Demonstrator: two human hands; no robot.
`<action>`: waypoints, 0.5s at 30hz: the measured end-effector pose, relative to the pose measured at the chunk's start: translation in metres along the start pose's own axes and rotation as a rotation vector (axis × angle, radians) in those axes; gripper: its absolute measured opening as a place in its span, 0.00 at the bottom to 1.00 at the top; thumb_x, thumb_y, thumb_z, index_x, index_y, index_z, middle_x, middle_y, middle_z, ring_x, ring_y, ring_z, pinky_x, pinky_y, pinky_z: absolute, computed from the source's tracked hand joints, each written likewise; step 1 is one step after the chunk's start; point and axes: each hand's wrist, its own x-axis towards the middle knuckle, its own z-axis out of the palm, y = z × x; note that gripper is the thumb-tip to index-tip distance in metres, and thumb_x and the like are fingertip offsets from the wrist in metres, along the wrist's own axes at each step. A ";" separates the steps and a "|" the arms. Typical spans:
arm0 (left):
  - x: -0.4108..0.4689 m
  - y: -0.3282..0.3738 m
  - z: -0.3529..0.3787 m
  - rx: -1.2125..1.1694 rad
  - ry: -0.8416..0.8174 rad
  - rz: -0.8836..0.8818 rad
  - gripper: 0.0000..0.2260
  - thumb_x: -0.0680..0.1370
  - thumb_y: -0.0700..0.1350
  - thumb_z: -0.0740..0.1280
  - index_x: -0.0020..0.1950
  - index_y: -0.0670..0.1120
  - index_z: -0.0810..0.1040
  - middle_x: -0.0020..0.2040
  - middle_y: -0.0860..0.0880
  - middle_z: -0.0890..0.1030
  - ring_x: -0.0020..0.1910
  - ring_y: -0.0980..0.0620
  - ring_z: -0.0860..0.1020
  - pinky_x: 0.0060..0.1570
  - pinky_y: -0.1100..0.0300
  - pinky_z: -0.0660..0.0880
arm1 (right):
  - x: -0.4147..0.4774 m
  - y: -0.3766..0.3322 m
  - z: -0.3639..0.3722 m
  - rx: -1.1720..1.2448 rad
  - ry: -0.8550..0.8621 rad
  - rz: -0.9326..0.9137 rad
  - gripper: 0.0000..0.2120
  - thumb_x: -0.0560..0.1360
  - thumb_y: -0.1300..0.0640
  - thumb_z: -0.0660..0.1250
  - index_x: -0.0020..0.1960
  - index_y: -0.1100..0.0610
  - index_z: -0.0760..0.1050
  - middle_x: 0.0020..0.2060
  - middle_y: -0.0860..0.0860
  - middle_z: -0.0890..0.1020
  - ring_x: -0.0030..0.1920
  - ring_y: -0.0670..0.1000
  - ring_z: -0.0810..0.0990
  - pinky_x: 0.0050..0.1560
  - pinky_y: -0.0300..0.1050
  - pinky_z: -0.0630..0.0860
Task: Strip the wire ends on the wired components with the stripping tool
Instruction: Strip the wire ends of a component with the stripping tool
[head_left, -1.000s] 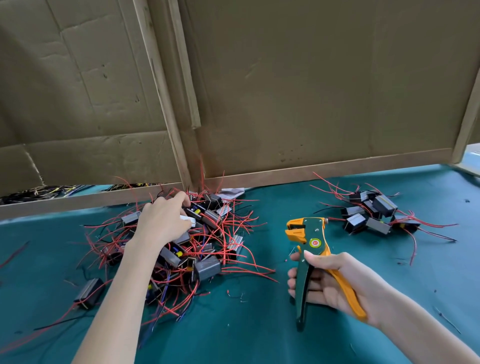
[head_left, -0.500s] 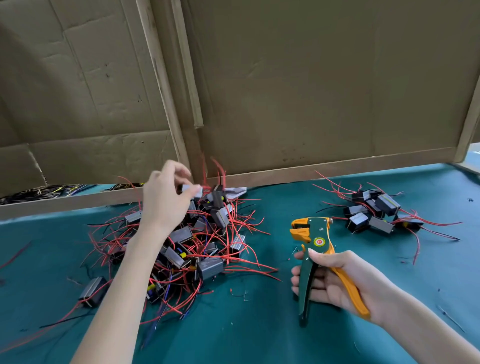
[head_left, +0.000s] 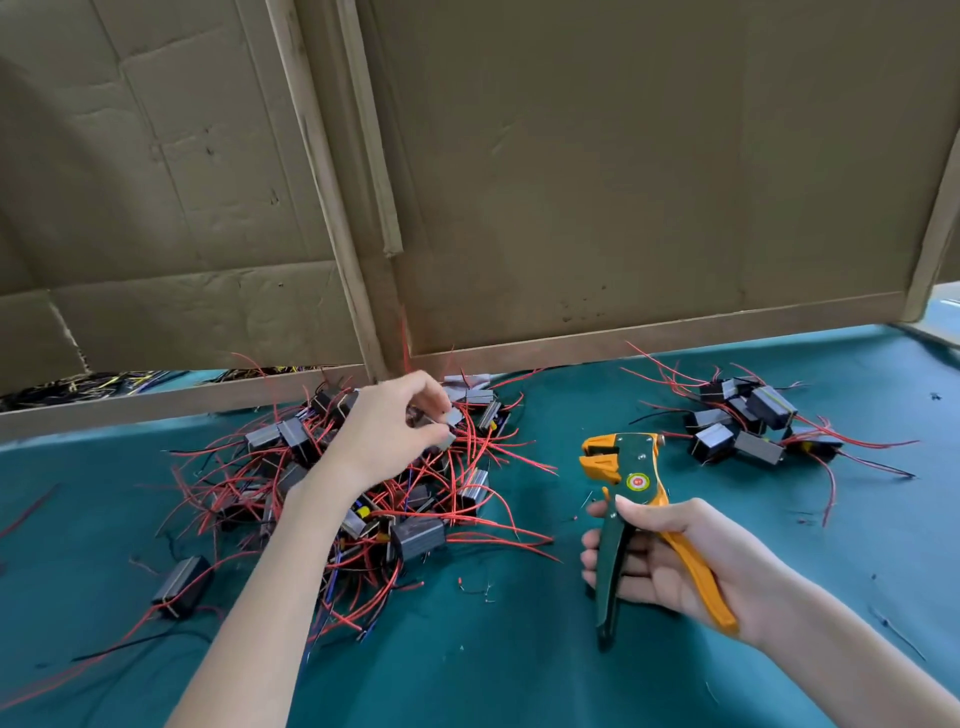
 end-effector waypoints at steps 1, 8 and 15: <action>0.000 -0.002 0.005 -0.020 0.008 -0.037 0.05 0.73 0.45 0.73 0.41 0.50 0.78 0.36 0.56 0.82 0.37 0.66 0.78 0.39 0.78 0.66 | 0.000 0.000 0.000 0.000 0.000 0.000 0.17 0.67 0.61 0.67 0.54 0.67 0.76 0.40 0.67 0.82 0.38 0.64 0.83 0.37 0.58 0.82; -0.001 -0.014 0.026 0.075 0.118 -0.170 0.14 0.74 0.38 0.72 0.54 0.46 0.72 0.52 0.49 0.71 0.42 0.56 0.76 0.48 0.63 0.70 | -0.002 0.000 0.002 -0.002 -0.011 0.005 0.17 0.67 0.61 0.67 0.54 0.67 0.76 0.41 0.67 0.82 0.38 0.64 0.84 0.37 0.57 0.82; 0.005 -0.006 0.021 -0.093 0.189 -0.153 0.03 0.75 0.40 0.71 0.43 0.44 0.84 0.46 0.52 0.82 0.40 0.62 0.78 0.45 0.69 0.69 | -0.006 0.000 0.004 -0.040 -0.038 -0.032 0.19 0.67 0.61 0.68 0.57 0.67 0.75 0.41 0.67 0.82 0.38 0.64 0.83 0.38 0.57 0.82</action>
